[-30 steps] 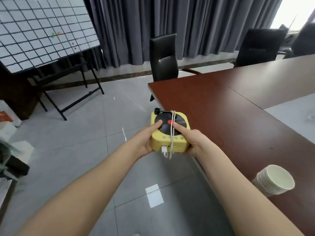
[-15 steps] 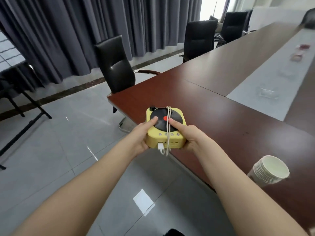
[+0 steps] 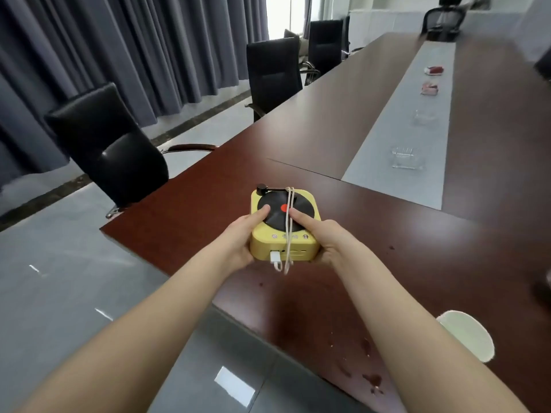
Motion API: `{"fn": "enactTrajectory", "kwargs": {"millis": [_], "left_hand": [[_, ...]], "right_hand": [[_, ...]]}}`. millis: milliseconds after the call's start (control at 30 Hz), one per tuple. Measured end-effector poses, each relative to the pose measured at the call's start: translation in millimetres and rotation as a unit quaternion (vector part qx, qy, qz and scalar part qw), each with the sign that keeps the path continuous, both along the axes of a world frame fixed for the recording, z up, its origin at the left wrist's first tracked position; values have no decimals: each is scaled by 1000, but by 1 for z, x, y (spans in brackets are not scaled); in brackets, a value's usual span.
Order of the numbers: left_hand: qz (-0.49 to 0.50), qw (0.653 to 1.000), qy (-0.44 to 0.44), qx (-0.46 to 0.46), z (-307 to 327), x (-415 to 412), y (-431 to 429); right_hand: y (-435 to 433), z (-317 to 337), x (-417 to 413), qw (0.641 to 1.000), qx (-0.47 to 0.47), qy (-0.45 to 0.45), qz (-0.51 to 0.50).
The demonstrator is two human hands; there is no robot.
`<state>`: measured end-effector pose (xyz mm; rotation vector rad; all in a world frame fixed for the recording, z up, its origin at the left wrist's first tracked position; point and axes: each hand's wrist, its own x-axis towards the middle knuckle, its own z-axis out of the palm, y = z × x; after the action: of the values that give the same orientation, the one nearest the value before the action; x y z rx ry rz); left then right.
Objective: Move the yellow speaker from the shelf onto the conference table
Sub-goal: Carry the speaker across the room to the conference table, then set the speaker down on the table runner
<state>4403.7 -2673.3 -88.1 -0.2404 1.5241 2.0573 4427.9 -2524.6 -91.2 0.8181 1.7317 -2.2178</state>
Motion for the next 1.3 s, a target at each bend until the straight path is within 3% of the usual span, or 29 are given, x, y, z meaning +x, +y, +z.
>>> {"fn": "enactTrajectory", "kwargs": {"millis": [433,1000,1300], "left_hand": [[-113,993,-2,28,-13,-92,87],[-308,951,-15,34,-37,-240,202],[-336,940,-43,36,-68,-290,262]], "right_hand": [[78,0,-57,995,11,-18,-96],[169,-22,-156,966,17,-44,-253],[219,-46,-199,956,6,-55,-288]]}}
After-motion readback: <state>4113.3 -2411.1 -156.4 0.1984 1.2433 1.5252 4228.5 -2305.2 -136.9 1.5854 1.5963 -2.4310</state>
